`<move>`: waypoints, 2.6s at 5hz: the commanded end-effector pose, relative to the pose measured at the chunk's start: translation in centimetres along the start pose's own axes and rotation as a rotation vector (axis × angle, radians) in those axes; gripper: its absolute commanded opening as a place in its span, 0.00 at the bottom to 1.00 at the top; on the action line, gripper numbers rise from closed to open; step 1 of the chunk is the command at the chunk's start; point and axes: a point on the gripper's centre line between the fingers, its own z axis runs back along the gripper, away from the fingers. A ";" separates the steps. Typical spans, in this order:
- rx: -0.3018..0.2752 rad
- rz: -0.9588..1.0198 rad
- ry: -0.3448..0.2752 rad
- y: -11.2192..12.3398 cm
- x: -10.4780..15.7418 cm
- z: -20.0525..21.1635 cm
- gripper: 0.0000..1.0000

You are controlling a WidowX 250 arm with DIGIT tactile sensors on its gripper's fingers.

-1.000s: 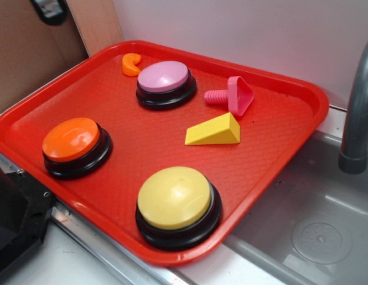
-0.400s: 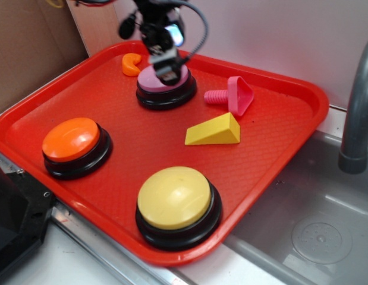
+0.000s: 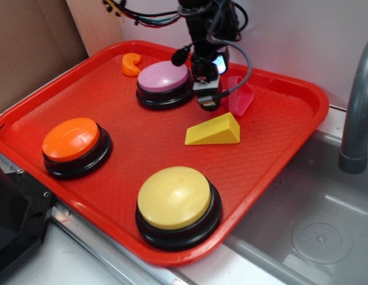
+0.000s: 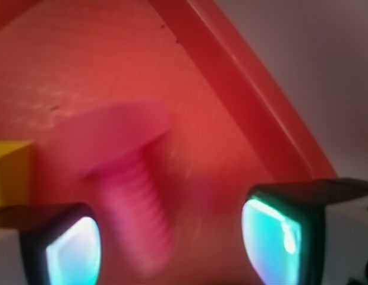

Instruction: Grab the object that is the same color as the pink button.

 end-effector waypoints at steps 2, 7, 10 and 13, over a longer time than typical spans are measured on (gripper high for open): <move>0.026 -0.080 -0.047 -0.2 1.6 0.6 0.00; 0.012 -0.068 -0.068 -0.7 1.1 2.5 0.00; -0.017 0.585 0.046 -2.9 -3.7 14.1 0.00; -0.037 0.979 0.037 -6.9 -10.6 21.2 0.00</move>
